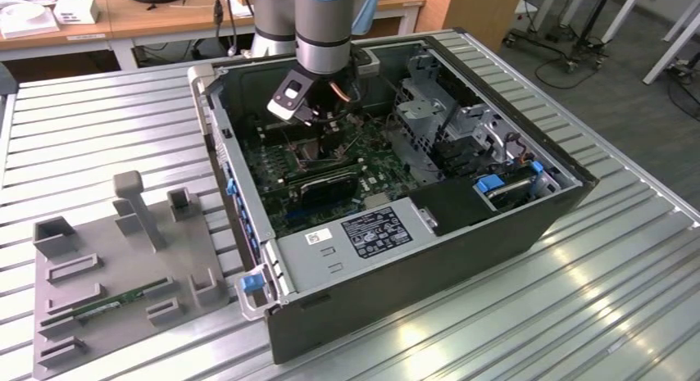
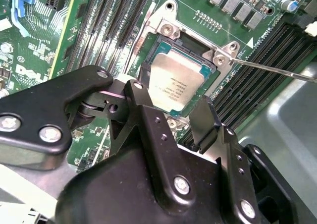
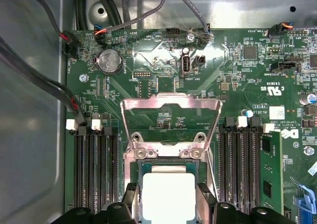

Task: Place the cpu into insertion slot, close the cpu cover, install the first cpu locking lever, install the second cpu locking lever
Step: 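Place the cpu into insertion slot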

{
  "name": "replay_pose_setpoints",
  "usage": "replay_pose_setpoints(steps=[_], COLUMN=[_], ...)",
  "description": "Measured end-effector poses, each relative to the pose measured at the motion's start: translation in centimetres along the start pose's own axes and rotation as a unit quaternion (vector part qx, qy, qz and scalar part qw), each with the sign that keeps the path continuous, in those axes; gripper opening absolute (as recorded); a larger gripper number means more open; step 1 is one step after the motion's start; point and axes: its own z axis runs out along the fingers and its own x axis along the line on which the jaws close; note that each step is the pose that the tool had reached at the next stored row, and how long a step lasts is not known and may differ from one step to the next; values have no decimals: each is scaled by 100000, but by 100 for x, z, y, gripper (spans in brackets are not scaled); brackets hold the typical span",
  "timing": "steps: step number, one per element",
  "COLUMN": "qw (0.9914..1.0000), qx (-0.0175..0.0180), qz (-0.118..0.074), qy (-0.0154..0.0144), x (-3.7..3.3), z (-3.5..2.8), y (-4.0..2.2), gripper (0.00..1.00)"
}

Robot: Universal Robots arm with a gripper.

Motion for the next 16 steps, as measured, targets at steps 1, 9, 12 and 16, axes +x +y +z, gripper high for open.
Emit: replay_pose_setpoints(steps=[1, 9, 12, 16], qw=[100000, 100000, 100000, 100000], qx=[0, 2, 2, 3], qz=[-3, -1, 0, 1], qy=[-2, -6, -3, -6], x=[0, 2, 2, 3], z=[0, 0, 0, 0], y=[0, 0, 0, 0], gripper=[59, 59, 51, 33])
